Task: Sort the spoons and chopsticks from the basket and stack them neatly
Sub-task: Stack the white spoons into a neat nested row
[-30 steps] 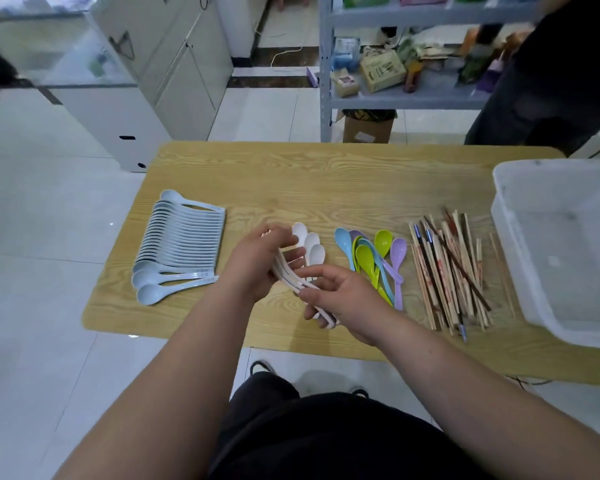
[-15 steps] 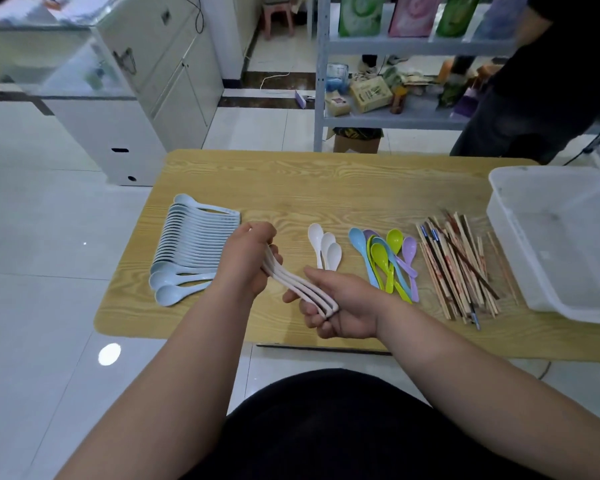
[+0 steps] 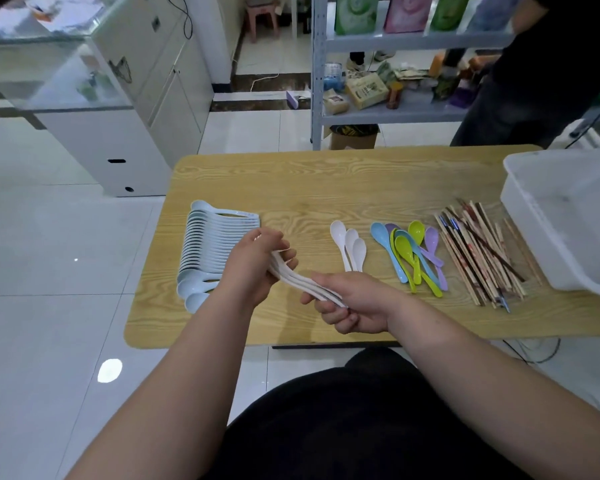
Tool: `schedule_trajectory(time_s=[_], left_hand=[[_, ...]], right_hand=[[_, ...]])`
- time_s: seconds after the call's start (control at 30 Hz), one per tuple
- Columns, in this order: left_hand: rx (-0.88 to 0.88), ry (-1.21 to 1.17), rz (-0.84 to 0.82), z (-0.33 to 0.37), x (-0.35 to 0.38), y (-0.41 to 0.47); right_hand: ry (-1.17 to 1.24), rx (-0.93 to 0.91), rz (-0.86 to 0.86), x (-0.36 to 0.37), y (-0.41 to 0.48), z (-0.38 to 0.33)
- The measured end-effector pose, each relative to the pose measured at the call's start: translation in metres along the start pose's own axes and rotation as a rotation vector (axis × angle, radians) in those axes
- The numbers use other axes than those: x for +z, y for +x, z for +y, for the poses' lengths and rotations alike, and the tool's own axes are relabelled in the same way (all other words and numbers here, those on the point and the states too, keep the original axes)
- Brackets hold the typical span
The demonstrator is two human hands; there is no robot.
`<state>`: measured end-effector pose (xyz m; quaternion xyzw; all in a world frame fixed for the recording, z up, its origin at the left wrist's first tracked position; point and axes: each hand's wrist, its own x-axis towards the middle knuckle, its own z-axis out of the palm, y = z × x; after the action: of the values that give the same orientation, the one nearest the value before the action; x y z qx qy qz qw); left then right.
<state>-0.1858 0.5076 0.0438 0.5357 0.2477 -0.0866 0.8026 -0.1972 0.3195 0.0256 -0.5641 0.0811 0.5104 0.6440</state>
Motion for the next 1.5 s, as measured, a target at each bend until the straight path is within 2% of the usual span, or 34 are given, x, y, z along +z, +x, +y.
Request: schedule_trajectory(time_s=[0.1,0.27,0.33,0.4,0.63,0.77,0.9,0.97,1.1,1.3,1.5], left_hand=[[-0.078,0.255,-0.058,-0.003,-0.008,0.007],[-0.171,0.703,-0.172,-0.010,-0.009,0.033],[-0.146,0.872,-0.179,-0.014,-0.004,0.048],[-0.095,0.986,-0.174,-0.018,0.002,0.062],[0.185,1.438,-0.123,-0.054,0.016,0.132],[0.357,1.358,-0.086,-0.061,0.030,0.185],[0.524,1.309,-0.051,-0.065,0.029,0.250],[0.527,1.339,-0.041,-0.070,0.025,0.278],[0.474,1.398,-0.073,-0.083,0.016,0.311],[0.704,1.416,-0.053,-0.105,0.003,0.328],[0.714,1.377,-0.054,-0.104,0.004,0.325]], right_hand=[[-0.329,-0.060,0.151,-0.020,-0.001,-0.008],[-1.104,-0.100,0.339,-0.053,0.001,-0.030],[-1.301,-0.153,0.364,-0.065,0.010,-0.036],[-1.388,-0.182,0.394,-0.077,0.022,-0.039],[-1.478,-0.229,0.433,-0.133,0.078,-0.040],[-1.496,-0.327,0.495,-0.173,0.117,-0.059],[-1.509,-0.531,0.631,-0.210,0.168,-0.081],[-1.490,-0.581,0.677,-0.223,0.192,-0.086],[-1.461,-0.576,0.637,-0.235,0.224,-0.087],[-1.446,-0.625,0.654,-0.248,0.236,-0.074],[-1.405,-0.603,0.750,-0.239,0.238,-0.070]])
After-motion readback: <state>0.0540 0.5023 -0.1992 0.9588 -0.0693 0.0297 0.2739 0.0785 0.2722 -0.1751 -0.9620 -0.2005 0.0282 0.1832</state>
